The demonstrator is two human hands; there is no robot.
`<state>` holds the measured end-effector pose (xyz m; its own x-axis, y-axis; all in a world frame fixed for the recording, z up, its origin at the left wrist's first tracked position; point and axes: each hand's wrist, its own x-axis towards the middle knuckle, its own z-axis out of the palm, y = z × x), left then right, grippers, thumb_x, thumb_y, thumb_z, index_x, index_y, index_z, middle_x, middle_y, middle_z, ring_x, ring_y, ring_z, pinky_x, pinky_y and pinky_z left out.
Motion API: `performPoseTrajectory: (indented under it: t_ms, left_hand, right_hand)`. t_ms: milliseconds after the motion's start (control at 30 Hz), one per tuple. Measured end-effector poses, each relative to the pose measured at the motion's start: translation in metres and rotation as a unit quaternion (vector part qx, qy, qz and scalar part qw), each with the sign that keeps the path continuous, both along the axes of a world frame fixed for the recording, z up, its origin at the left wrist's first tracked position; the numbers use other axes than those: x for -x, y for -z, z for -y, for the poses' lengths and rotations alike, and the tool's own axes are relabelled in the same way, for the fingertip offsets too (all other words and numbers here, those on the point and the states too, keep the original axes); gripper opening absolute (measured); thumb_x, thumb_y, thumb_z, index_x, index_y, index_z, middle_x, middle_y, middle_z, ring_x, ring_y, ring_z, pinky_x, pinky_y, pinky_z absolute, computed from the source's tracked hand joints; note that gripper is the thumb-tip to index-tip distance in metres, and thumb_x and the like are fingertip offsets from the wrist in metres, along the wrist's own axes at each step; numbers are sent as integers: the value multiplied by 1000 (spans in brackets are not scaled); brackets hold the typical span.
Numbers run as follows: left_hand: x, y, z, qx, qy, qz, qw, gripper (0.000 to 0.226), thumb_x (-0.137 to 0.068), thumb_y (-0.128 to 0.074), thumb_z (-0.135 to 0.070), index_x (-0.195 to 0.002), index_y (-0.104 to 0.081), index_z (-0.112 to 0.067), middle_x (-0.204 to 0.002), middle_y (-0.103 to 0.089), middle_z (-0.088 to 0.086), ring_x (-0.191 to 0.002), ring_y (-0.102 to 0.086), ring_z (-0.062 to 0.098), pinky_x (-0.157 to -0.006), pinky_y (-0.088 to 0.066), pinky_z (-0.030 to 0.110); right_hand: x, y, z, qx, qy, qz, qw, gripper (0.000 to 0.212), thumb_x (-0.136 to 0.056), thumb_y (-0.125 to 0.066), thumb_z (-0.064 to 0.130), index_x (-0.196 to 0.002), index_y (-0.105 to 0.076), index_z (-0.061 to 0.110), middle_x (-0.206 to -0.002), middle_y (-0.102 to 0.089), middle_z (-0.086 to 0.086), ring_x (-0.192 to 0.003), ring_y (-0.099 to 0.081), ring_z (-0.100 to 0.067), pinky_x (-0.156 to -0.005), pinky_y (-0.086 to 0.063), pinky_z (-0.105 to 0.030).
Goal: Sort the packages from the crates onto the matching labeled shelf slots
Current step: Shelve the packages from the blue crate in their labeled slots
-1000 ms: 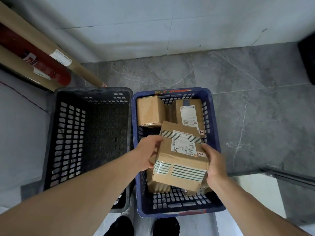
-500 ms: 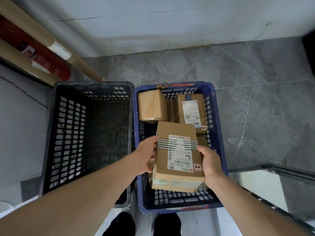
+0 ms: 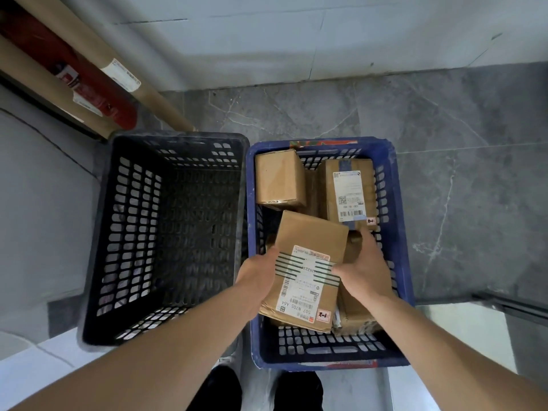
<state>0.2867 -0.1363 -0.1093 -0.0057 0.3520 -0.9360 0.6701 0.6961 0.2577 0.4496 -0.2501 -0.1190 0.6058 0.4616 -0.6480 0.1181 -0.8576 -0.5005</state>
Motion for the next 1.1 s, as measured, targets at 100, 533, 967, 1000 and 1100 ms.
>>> performPoseTrajectory:
  t_ms: [100,533,967,1000,1100]
  left_hand:
    - [8,3,13,-19,1,-89,996,62,-95,-37,-63,-128,-57,-14,-122,-61,11,-99,-62,28,-89,-52,40]
    - [1,5,37,68,-23,-53,996,57,-97,-39,-61,-130,-53,-17,-104,-61,0,-90,-55,20,-93,-48,40]
    - [-18,-12,45,-61,54,-16,997,49,-97,-45,-23,-145,-37,-24,-133,-46,1,-89,-54,18,-64,-39,31]
    - [-22,-18,41,-82,71,-9,994,49,-97,-44,-22,-145,-37,-26,-136,-41,-2,-89,-54,18,-64,-41,32]
    - [-37,-37,32,-161,126,29,979,46,-96,-45,-21,-141,-41,-28,-139,-37,-9,-97,-56,19,-77,-51,38]
  right_hand:
    - [-9,3,-19,-8,-91,24,996,110,-76,-87,20,-163,-20,30,-168,-28,6,-152,-30,-19,-121,-36,-47]
    - [-7,11,-29,104,-277,-39,954,69,-95,-70,27,-157,-42,24,-168,-30,-3,-154,-32,-23,-118,-34,-35]
    - [5,11,-2,63,-97,-47,992,49,-92,-73,24,-138,-56,22,-114,-66,10,-71,-64,-4,-53,-44,-17]
    - [1,6,-6,60,-84,-32,994,43,-93,-72,33,-132,-58,22,-109,-67,11,-71,-63,-3,-55,-43,-19]
    - [-17,-9,-11,58,-32,3,998,46,-88,-68,59,-111,-57,20,-90,-65,9,-78,-66,-11,-62,-50,-31]
